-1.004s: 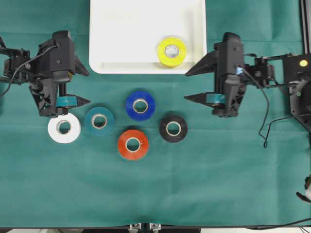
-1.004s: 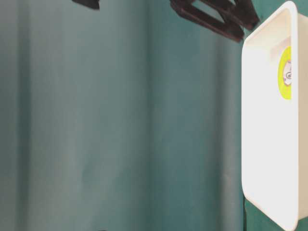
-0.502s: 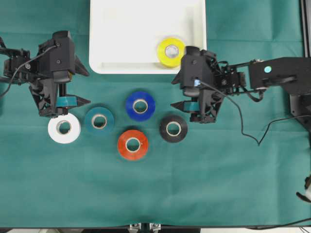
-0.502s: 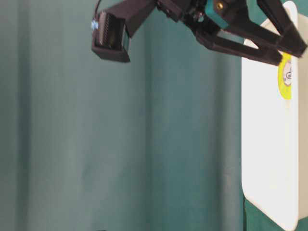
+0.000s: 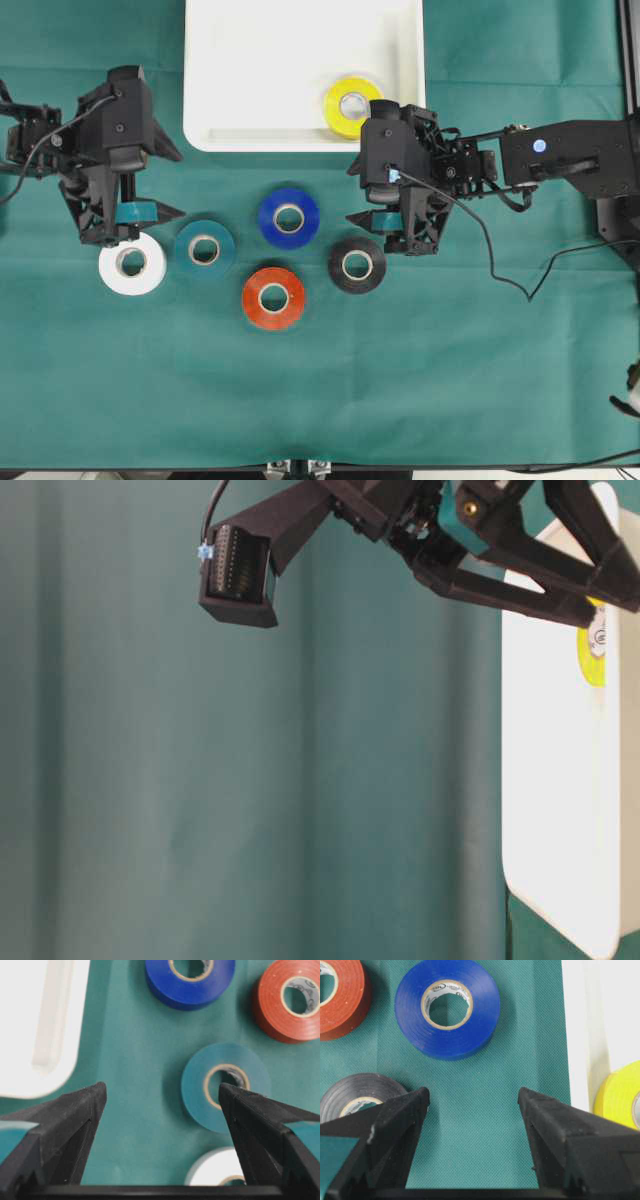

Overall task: Put the tape alternately from left to right into the white case.
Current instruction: 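Lower the left gripper onto the teal tape roll and grasp it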

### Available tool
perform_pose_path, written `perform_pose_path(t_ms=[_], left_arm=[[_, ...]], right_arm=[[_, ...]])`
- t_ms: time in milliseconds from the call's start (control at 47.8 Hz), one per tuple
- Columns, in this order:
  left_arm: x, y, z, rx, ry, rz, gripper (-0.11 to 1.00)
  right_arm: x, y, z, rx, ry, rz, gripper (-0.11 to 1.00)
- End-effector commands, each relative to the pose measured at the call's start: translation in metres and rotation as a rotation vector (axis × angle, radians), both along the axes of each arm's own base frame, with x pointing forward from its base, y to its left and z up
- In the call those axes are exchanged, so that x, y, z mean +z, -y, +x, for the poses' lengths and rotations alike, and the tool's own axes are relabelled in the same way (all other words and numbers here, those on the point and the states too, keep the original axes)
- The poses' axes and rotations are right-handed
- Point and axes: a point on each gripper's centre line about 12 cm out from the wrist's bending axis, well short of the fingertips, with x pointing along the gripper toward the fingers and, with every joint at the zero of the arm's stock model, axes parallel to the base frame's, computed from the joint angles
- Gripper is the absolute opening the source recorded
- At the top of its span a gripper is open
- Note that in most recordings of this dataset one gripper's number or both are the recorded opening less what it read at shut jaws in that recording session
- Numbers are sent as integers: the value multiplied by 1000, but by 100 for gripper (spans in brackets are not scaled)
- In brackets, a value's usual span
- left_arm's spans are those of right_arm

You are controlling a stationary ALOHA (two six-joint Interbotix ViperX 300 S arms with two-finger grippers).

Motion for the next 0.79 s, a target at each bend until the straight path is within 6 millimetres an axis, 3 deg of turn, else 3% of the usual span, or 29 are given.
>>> perform_pose_path(t_ms=[0,314,774], left_arm=[[3,6,2,-10,12,-10,75],[-16,30,7,30,-65,-111,75],[-23,32,16,122,-92,-189,75]], right_arm=[[11,-1,5,6,34,-2,76],[10,-1,5,5,32,-1,76],[8,-1,3,6,26,-3,76]])
